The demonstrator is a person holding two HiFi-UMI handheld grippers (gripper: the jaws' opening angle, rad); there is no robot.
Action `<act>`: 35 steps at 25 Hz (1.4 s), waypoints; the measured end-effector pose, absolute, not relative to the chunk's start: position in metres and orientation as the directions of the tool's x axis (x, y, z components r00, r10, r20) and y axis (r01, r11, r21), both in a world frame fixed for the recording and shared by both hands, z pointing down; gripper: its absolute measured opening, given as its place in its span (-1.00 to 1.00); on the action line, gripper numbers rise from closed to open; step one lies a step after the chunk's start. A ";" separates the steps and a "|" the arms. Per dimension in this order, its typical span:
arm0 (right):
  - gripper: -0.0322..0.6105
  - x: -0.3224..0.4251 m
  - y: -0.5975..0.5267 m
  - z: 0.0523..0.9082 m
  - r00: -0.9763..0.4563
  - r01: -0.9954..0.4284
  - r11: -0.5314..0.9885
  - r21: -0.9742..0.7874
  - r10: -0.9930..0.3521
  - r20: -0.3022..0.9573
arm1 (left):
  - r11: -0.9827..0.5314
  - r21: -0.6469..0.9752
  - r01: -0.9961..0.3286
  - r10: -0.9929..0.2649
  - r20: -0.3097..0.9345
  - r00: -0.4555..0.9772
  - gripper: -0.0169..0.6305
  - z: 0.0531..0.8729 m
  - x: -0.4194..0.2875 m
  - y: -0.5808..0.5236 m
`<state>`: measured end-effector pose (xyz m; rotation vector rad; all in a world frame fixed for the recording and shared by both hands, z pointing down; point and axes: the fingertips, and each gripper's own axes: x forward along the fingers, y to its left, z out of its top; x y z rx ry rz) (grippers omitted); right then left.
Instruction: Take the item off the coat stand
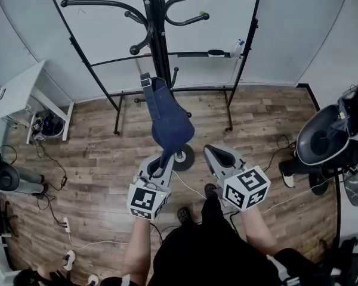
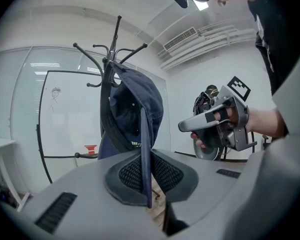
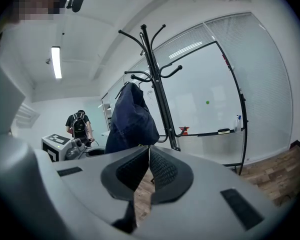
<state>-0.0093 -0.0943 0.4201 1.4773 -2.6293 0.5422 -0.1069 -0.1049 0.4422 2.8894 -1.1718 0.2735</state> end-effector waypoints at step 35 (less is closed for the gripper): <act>-0.80 -0.076 -0.069 0.421 -0.604 -0.793 0.557 -0.245 -0.770 0.204 | -0.625 0.195 -0.756 -0.724 0.217 0.655 -0.85 0.458 -0.161 -0.070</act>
